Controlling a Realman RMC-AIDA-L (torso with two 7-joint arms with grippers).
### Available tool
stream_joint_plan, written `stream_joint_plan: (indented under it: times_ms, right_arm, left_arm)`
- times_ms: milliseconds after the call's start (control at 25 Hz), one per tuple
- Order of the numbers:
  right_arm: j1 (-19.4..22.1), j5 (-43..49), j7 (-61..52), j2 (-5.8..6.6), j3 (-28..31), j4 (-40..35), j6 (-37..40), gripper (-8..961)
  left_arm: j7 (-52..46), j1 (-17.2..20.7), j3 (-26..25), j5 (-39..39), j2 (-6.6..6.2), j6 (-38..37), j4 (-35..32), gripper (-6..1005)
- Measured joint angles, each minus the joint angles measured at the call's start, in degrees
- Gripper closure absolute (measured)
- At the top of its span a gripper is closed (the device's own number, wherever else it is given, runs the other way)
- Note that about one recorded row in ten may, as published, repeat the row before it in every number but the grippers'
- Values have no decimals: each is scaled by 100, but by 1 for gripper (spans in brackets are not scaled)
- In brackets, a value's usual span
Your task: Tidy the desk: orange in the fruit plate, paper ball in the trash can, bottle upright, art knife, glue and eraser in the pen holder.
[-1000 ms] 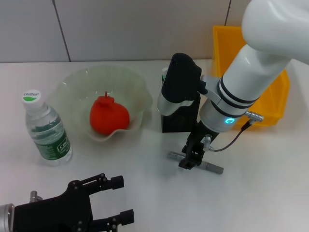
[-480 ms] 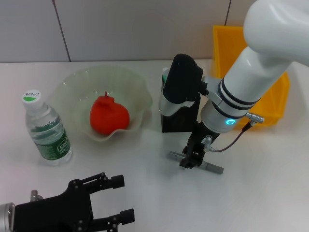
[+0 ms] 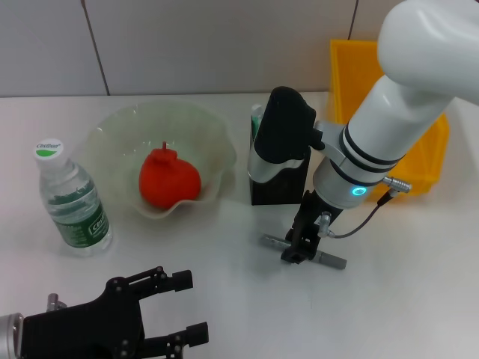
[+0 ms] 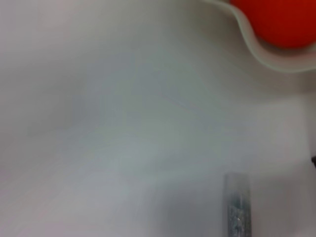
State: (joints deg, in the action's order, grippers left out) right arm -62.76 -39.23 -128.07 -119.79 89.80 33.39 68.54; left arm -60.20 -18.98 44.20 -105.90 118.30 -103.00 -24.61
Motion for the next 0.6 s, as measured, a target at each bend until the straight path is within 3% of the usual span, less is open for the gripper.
stream_joint_plan:
  times_ms: [320,600]
  right_arm:
    - [0,-6,-10,1,-85,-26,-35,701]
    - [69,-84,-24,23,-49,231,23,782]
  left_arm:
    - [0,0,0,0,0,0,0,197]
    - [0,0,-14,4,8,0,0,197]
